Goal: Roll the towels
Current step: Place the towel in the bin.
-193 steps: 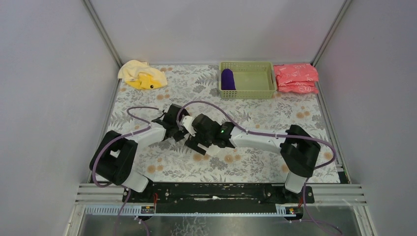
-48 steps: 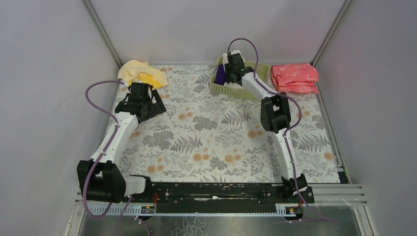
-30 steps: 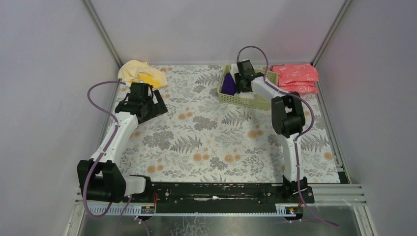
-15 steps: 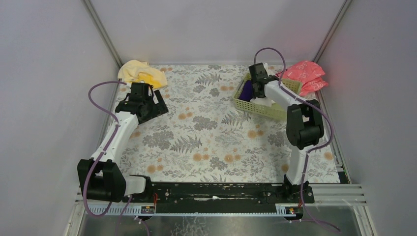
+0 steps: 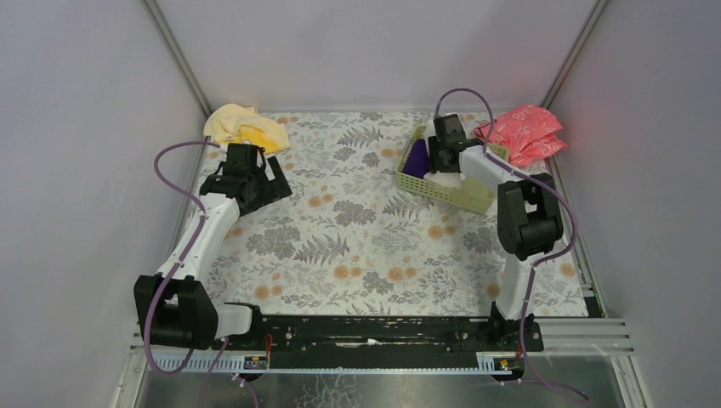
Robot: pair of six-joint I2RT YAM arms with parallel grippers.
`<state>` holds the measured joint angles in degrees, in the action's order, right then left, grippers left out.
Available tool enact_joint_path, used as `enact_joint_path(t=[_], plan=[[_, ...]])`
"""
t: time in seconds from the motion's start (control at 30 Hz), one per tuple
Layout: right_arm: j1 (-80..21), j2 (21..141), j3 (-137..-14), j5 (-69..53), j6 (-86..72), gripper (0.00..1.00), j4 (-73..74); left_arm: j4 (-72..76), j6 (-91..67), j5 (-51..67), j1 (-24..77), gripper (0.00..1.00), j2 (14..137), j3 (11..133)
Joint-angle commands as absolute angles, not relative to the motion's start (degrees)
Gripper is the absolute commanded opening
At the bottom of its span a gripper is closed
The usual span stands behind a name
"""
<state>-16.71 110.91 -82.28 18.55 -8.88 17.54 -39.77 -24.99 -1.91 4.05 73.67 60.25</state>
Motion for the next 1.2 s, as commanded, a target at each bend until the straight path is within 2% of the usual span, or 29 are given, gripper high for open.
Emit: enact_joint_path(t=[0.0,0.13,0.23,0.4,0.5,0.67,0.83,1.03,1.17], plan=[[-18.65,114.41,-83.70,2.62,-5.46,0.07,11.90,-38.39,-24.35,-1.51,3.49,1.00,72.98,59.59],[-19.87,114.60,-85.73,18.34,-11.42,0.05,16.83,-38.41,-24.35,-1.52,3.57,1.00,73.03,59.58],[-19.97,112.53,-84.32,25.25,-15.21,0.05,16.54,-38.37,-25.73,-1.02,3.62,1.00,73.44,59.74],[-20.05,112.10,-85.25,25.54,-21.05,0.07,19.87,-36.93,-29.17,5.28,5.99,0.98,75.92,61.32],[-20.05,111.80,-85.19,24.73,-23.84,0.00,20.75,-36.64,-30.33,6.62,8.06,0.98,76.79,62.64],[-20.08,112.42,-83.66,24.63,-27.05,0.04,18.70,-36.95,-29.47,4.97,8.53,0.98,76.29,62.74],[-19.87,117.12,-83.84,25.53,-34.80,0.02,19.79,-37.10,-28.79,3.53,8.53,0.98,76.03,61.42],[-18.91,123.00,-85.18,23.07,-39.81,0.10,20.92,-37.00,-28.56,1.86,8.37,0.98,76.03,60.02],[-18.72,122.67,-86.17,19.92,-39.60,0.25,21.84,-36.96,-28.63,1.83,8.45,0.99,75.37,59.77]])
